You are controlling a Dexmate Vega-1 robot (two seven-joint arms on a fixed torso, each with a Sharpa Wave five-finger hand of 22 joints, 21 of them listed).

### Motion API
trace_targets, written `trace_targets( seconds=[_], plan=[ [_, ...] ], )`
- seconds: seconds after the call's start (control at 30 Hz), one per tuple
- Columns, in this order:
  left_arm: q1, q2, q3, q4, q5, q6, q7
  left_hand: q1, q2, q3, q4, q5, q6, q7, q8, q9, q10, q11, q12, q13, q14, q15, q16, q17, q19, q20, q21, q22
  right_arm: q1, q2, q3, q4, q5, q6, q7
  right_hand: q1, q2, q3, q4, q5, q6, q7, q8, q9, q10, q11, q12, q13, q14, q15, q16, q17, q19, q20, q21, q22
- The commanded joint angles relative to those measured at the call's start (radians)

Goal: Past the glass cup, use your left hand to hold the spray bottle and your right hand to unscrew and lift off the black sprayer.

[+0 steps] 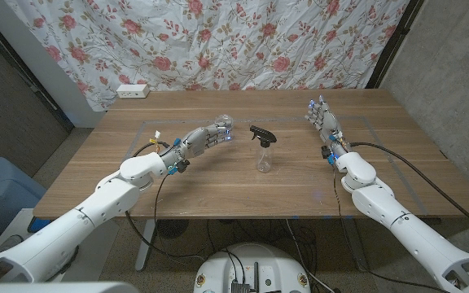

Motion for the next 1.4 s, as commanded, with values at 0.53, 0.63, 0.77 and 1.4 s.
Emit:
trace_targets(
  seconds=[0.53,0.63,0.77,1.4],
  plan=[
    [-0.129,-0.034,0.101,0.133,0.078,-0.038,-0.186,0.103,-0.050,0.022,0.003,0.009,-0.053,-0.020,-0.005,0.004,-0.043,-0.016,-0.009,0.002,-0.057,-0.027,-0.004,0.005,-0.091,-0.046,-0.006,0.002,-0.048,-0.010,0.012,-0.052,-0.011,0.018,-0.028,0.026,0.007,0.013,-0.025,0.006,0.005,0.002,0.006,0.003,0.000,0.004,0.000,-0.001,0.005,-0.002,0.002,-0.013,0.005,0.000,0.002,0.003],
    [-0.140,-0.046,0.109,0.155,0.084,-0.050,-0.199,0.130,-0.064,0.026,0.004,0.008,-0.087,-0.014,-0.010,0.003,-0.062,-0.012,-0.011,0.002,-0.080,-0.020,-0.005,0.005,-0.123,-0.042,-0.006,0.002,-0.039,0.000,0.008,-0.036,-0.014,0.031,-0.024,0.024,0.008,0.013,-0.024,0.005,0.006,0.002,0.006,0.003,0.002,0.004,0.001,-0.001,0.007,-0.002,0.003,-0.014,0.005,0.000,0.001,0.003],
    [-0.171,-0.067,0.129,0.194,0.105,-0.065,-0.227,0.159,-0.079,0.029,0.006,0.007,-0.132,-0.003,-0.015,0.003,-0.095,-0.005,-0.015,0.001,-0.104,-0.009,-0.004,0.005,-0.149,-0.042,-0.003,0.002,-0.036,0.001,0.003,-0.036,-0.021,0.030,-0.020,0.020,0.009,0.012,-0.022,0.005,0.006,0.001,0.006,0.003,0.003,0.005,0.001,-0.001,0.007,-0.002,0.004,-0.014,0.005,0.000,0.001,0.003],
    [-0.245,-0.117,0.203,0.251,0.199,-0.083,-0.264,0.222,-0.113,0.030,0.009,-0.001,-0.209,0.019,-0.010,0.002,-0.185,0.014,-0.019,0.000,-0.191,0.007,-0.008,0.005,-0.244,-0.042,-0.006,0.002,-0.050,-0.004,0.004,-0.041,-0.014,0.028,-0.014,0.007,0.005,0.009,-0.019,0.003,0.005,0.002,0.005,0.003,0.003,0.007,0.001,-0.001,0.006,-0.001,0.006,-0.018,0.004,-0.001,0.000,0.003]
  ],
)
